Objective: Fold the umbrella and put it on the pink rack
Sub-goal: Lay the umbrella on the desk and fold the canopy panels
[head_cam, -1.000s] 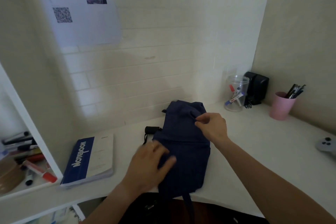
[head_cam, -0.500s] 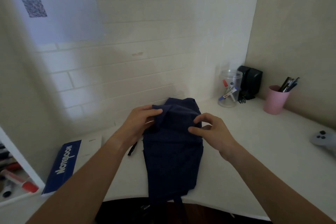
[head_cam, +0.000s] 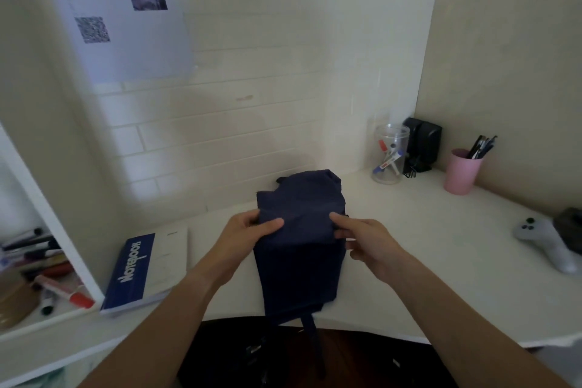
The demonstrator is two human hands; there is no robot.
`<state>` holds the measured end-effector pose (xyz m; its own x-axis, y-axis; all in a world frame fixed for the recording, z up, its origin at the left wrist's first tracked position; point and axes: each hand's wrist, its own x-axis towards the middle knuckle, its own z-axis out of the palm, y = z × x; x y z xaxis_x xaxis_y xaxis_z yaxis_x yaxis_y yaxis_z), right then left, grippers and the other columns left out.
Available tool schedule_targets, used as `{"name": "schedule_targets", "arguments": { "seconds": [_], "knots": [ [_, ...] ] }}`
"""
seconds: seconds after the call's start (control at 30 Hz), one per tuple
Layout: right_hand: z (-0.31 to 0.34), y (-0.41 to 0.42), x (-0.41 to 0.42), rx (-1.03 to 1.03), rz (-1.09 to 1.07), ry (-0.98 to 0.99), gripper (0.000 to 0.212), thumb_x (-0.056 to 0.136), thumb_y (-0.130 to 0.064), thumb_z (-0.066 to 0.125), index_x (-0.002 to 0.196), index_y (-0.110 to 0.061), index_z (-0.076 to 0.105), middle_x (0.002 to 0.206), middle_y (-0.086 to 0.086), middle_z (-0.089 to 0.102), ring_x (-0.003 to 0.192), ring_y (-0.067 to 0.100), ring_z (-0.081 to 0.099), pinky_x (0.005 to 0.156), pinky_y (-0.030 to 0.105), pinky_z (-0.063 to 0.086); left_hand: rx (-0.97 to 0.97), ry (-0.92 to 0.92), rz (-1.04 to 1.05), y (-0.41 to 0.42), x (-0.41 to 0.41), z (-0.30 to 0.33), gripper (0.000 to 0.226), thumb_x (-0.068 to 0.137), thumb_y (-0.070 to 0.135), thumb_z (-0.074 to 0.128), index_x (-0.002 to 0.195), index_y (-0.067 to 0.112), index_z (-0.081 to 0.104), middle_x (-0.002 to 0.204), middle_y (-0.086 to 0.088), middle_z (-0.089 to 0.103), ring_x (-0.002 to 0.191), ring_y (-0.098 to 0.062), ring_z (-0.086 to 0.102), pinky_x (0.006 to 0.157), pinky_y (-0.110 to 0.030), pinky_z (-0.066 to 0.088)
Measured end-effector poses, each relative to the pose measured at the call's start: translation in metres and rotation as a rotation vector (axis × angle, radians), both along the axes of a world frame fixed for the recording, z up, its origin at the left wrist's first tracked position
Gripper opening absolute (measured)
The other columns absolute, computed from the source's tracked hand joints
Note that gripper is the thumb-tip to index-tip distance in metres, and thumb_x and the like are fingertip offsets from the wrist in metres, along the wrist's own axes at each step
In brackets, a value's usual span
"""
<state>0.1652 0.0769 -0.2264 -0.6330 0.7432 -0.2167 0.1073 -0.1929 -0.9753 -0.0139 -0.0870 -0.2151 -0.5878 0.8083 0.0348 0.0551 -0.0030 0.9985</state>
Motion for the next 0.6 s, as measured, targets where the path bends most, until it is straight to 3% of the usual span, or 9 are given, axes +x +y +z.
{"name": "schedule_targets", "arguments": {
  "seconds": [0.17,0.23,0.3,0.37,0.47,0.53,0.6],
  "knots": [
    [-0.012,-0.005,0.003,-0.172,0.034,0.166,0.036,0.082,-0.020,0.081,0.109,0.001,0.072,0.087,0.006,0.061,0.067,0.017,0.043,0.064,0.028,0.041,-0.037,-0.114,0.016,-0.006,0.018,-0.008,0.022,0.090,0.016,0.071,0.112,0.015,0.074,0.109,0.000,0.079,0.100,-0.017,0.074,0.086,-0.027,0.055],
    [-0.017,-0.010,0.006,-0.225,0.050,0.218,0.022,0.085,-0.016,0.078,0.102,-0.007,0.066,0.076,0.001,0.054,0.055,0.012,0.038,0.051,0.023,0.033,-0.023,-0.179,0.058,-0.007,0.022,-0.012,0.019,0.092,0.019,0.070,0.109,0.014,0.074,0.108,-0.001,0.079,0.100,-0.018,0.073,0.090,-0.030,0.056],
    [-0.021,-0.014,0.007,-0.259,0.018,0.241,0.020,0.086,-0.013,0.077,0.099,-0.010,0.063,0.079,0.001,0.061,0.051,0.010,0.048,0.048,0.021,0.036,-0.025,-0.208,0.116,-0.006,0.025,-0.017,0.016,0.093,0.029,0.070,0.102,0.016,0.076,0.102,0.001,0.080,0.101,-0.020,0.073,0.096,-0.034,0.054],
    [-0.026,-0.017,0.007,-0.254,-0.011,0.219,0.029,0.083,-0.012,0.081,0.107,-0.008,0.066,0.095,0.004,0.075,0.065,0.014,0.068,0.063,0.025,0.048,-0.031,-0.177,0.154,-0.008,0.026,-0.021,0.016,0.093,0.033,0.071,0.095,0.018,0.078,0.096,0.003,0.081,0.098,-0.019,0.074,0.096,-0.034,0.054],
    [-0.030,-0.021,0.010,-0.248,-0.014,0.221,0.034,0.081,-0.008,0.082,0.113,-0.006,0.070,0.104,0.007,0.078,0.088,0.016,0.073,0.072,0.025,0.056,-0.030,-0.121,0.190,-0.012,0.026,-0.029,0.020,0.089,0.030,0.076,0.096,0.011,0.077,0.097,-0.001,0.081,0.098,-0.024,0.074,0.095,-0.040,0.058],
    [-0.031,-0.025,0.014,-0.247,0.042,0.222,0.034,0.081,-0.008,0.081,0.113,-0.002,0.073,0.109,0.006,0.077,0.097,0.016,0.071,0.079,0.025,0.057,-0.045,-0.064,0.200,-0.017,0.026,-0.033,0.018,0.089,0.026,0.077,0.092,0.009,0.073,0.097,-0.006,0.080,0.094,-0.026,0.075,0.083,-0.034,0.061],
    [-0.033,-0.028,0.016,-0.174,0.072,0.156,0.032,0.080,-0.012,0.082,0.110,-0.005,0.076,0.102,0.003,0.075,0.086,0.014,0.064,0.079,0.026,0.054,-0.045,-0.011,0.205,-0.021,0.027,-0.038,0.017,0.089,0.021,0.078,0.088,0.009,0.065,0.098,-0.013,0.077,0.081,-0.019,0.073,0.066,-0.024,0.057]
  ]
}}
